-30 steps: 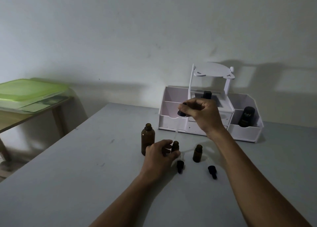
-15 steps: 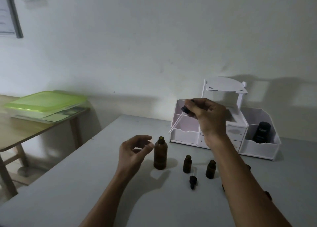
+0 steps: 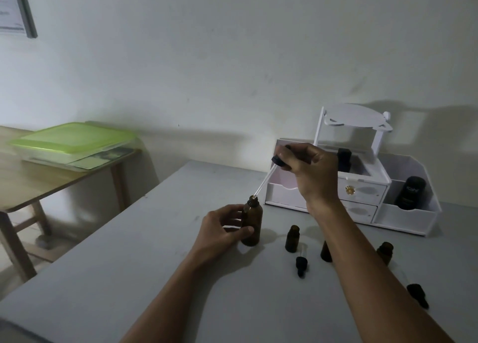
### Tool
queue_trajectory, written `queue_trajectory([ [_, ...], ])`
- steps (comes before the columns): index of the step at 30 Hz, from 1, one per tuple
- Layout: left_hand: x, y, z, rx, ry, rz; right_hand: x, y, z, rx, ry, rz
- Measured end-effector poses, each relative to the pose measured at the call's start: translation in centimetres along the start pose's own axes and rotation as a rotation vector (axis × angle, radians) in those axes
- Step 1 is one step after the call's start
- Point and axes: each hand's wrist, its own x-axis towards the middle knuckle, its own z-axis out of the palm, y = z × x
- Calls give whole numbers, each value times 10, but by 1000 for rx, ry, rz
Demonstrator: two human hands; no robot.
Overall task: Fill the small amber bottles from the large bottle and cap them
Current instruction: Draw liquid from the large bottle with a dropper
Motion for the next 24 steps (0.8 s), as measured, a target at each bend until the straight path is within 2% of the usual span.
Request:
queue_trajectory([
  [6,2,-4,0,17,2,-8,-2,6,2,-76,-37,-50],
  [15,2,-5,-1,35,-5,-16,-12,36,12,-316,-351,-27],
  [24,1,-3,-1,37,-11,-16,-15,55,10,-363,-420,7],
])
